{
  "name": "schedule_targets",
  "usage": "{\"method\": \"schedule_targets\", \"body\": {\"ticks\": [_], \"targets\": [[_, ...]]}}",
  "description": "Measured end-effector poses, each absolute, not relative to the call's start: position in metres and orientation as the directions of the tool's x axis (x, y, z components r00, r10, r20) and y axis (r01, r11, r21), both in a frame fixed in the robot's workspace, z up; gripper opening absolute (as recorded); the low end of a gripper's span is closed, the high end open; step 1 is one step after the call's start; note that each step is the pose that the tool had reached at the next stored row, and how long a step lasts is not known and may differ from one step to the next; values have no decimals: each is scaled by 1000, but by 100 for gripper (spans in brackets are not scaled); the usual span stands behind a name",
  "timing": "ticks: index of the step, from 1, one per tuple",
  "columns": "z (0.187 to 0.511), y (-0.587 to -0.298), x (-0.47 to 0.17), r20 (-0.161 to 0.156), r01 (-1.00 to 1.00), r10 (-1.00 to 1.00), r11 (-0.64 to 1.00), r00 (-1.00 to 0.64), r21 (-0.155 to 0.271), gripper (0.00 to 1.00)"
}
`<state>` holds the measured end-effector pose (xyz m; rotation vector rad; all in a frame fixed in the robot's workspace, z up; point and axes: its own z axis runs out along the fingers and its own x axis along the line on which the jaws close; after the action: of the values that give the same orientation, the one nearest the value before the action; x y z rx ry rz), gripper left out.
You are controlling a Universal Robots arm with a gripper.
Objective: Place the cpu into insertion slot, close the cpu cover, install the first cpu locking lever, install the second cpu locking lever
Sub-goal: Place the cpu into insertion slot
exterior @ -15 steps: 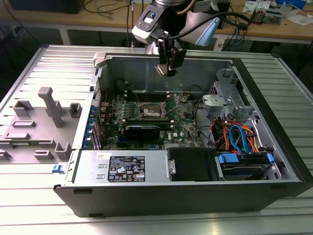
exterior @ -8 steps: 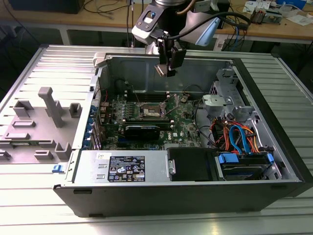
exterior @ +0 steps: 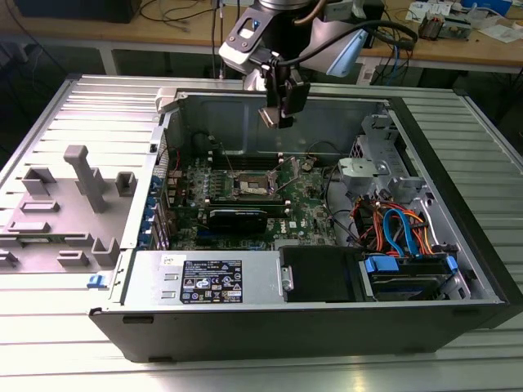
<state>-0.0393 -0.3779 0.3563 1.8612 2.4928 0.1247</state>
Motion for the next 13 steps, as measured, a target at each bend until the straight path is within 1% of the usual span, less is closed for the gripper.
{"method": "schedule_targets", "body": {"ticks": [13], "targets": [[355, -378, -39, 25, 980, 982, 183, -186, 81, 55]]}}
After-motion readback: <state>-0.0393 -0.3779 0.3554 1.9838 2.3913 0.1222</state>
